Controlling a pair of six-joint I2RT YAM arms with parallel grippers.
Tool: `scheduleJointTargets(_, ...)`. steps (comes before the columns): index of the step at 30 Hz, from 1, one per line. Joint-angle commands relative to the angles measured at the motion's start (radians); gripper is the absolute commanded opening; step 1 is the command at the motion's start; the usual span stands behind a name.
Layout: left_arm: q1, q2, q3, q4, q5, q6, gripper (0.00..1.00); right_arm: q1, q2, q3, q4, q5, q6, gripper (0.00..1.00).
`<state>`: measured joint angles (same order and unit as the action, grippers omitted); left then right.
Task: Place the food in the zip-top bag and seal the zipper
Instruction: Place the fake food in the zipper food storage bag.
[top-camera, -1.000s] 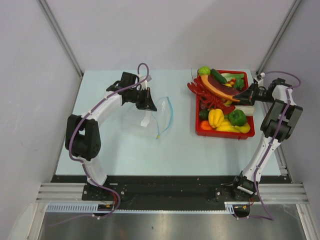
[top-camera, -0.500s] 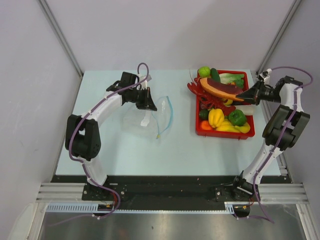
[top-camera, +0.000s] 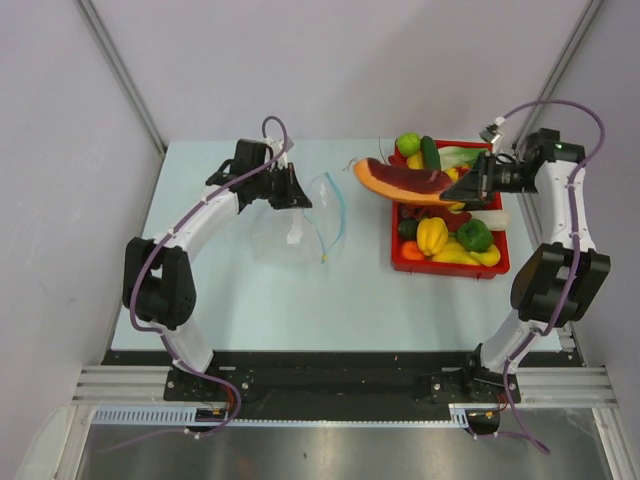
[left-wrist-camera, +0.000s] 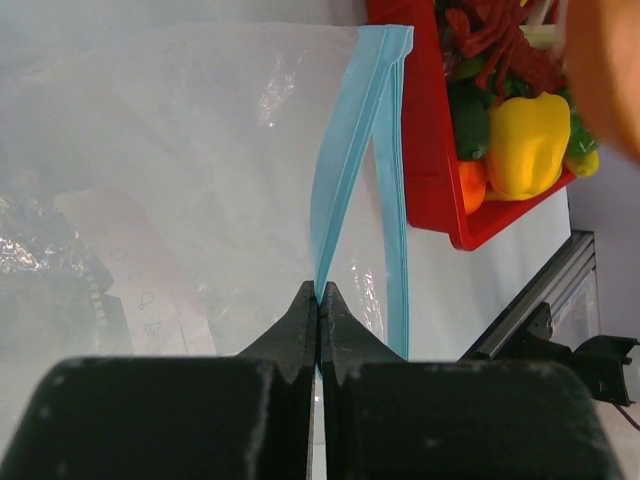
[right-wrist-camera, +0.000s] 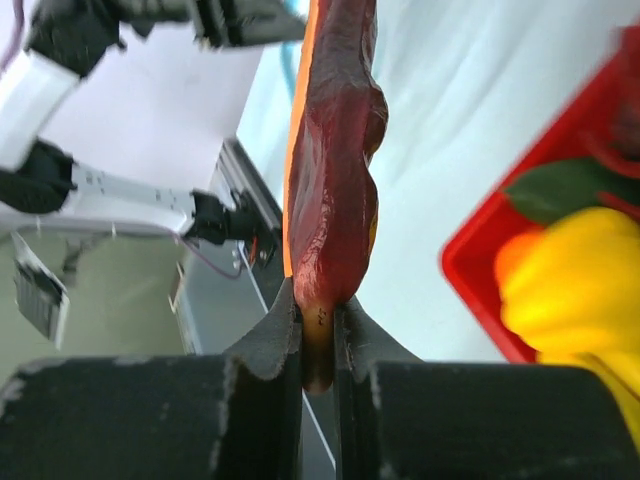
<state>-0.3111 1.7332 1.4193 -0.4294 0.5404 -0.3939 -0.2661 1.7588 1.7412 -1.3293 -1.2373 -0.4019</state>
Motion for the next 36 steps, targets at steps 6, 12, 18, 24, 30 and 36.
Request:
scheduleJointTargets(6, 0.003, -0.063, 0.040, 0.058, -0.017, -0.074, 0.00, 0.289, -0.179, -0.089, 0.234, 0.182, 0.285, 0.00)
scheduleJointTargets(12, -0.011, -0.099, 0.017, 0.083, -0.033, -0.105, 0.00, 0.375, -0.153, -0.131, 0.360, 0.301, 0.397, 0.00)
scheduleJointTargets(18, -0.011, -0.119, -0.006, 0.115, -0.017, -0.132, 0.00, 0.387, -0.154, -0.138, 0.435, 0.347, 0.474, 0.00)
scheduleJointTargets(24, -0.022, -0.119, -0.005, 0.121, -0.023, -0.143, 0.00, 0.452, -0.148, -0.114, 0.568, 0.472, 0.568, 0.00)
scheduleJointTargets(30, -0.025, -0.119, 0.007, 0.124, -0.043, -0.157, 0.00, 0.456, -0.142, -0.049, 0.535, 0.518, 0.564, 0.00)
scheduleJointTargets(36, -0.049, -0.090, -0.014, 0.208, 0.061, -0.241, 0.00, 0.545, -0.115, -0.062, 0.690, 0.479, 0.577, 0.00)
